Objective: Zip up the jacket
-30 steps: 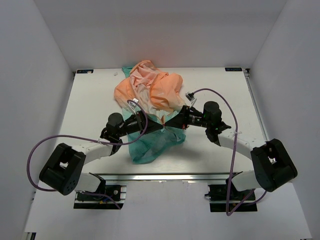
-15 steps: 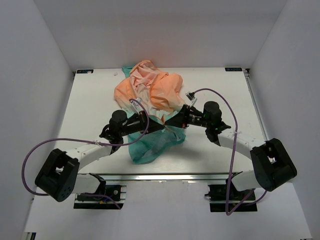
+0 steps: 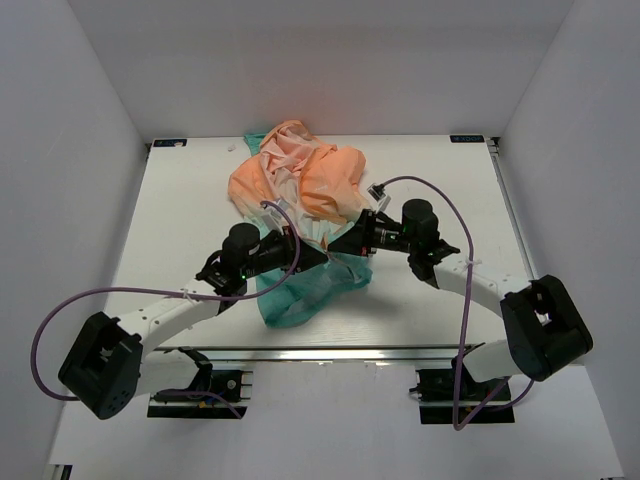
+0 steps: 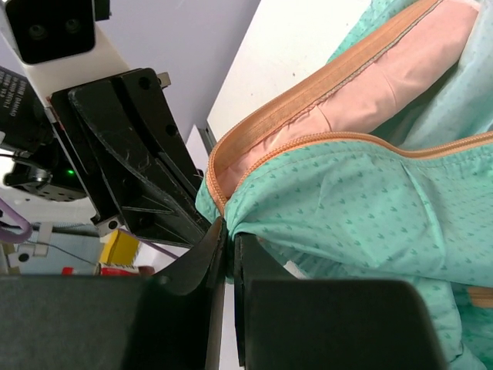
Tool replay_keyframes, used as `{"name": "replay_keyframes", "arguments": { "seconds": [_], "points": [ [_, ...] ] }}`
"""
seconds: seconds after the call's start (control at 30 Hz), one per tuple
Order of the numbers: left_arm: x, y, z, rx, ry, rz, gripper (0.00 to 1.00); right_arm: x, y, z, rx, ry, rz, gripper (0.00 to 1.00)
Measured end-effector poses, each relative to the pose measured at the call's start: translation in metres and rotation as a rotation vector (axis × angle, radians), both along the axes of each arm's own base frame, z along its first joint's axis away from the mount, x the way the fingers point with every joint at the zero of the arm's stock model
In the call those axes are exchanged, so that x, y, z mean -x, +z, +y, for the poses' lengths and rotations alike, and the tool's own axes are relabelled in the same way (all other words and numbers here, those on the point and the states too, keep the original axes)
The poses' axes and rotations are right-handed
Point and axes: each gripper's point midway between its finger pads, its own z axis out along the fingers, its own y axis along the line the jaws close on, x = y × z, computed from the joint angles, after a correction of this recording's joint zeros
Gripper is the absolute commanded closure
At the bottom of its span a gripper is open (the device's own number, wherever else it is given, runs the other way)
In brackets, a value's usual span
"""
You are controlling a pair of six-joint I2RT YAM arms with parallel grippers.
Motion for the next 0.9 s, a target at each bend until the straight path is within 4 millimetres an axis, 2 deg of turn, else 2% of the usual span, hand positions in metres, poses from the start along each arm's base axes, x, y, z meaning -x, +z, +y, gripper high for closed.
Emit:
{"name": "replay_keyframes", "arguments": {
  "seconds": [0.2,0.23,0.3,0.33,0.43,0.53,0.63,0.8,0.9],
  "points": [
    [0.004,0.002,0.002,-0.021,0.018,0.015,1.00,0.000,-0.003,0.001,0.059,0.026,-0.027,0.73],
    [0.006,0.002,0.000,-0.027,0.009,0.023,1.00,-0.003,-0.004,0.001,0.071,0.017,-0.040,0.65],
    [0.011,0.002,-0.002,-0.041,-0.003,0.040,1.00,-0.005,-0.005,-0.002,0.103,0.004,-0.061,0.58],
    [0.012,0.002,-0.003,-0.046,-0.007,0.046,1.00,-0.005,-0.006,-0.005,0.122,-0.002,-0.073,0.44],
    [0.011,0.007,-0.005,-0.054,-0.008,0.055,1.00,-0.003,-0.011,-0.015,0.190,-0.026,-0.105,0.23],
    [0.009,0.010,-0.006,-0.060,-0.006,0.061,1.00,-0.002,-0.014,-0.028,0.278,-0.052,-0.154,0.19],
    [0.008,0.007,-0.005,-0.078,0.001,0.080,1.00,0.000,-0.009,-0.042,0.352,-0.068,-0.224,0.11],
    [0.003,0.008,-0.002,-0.129,0.031,0.113,1.00,0.006,0.005,-0.060,0.459,-0.071,-0.403,0.12],
    [-0.004,0.012,0.000,-0.170,0.060,0.140,1.00,0.018,0.012,-0.055,0.497,-0.007,-0.527,0.13]
  ]
}}
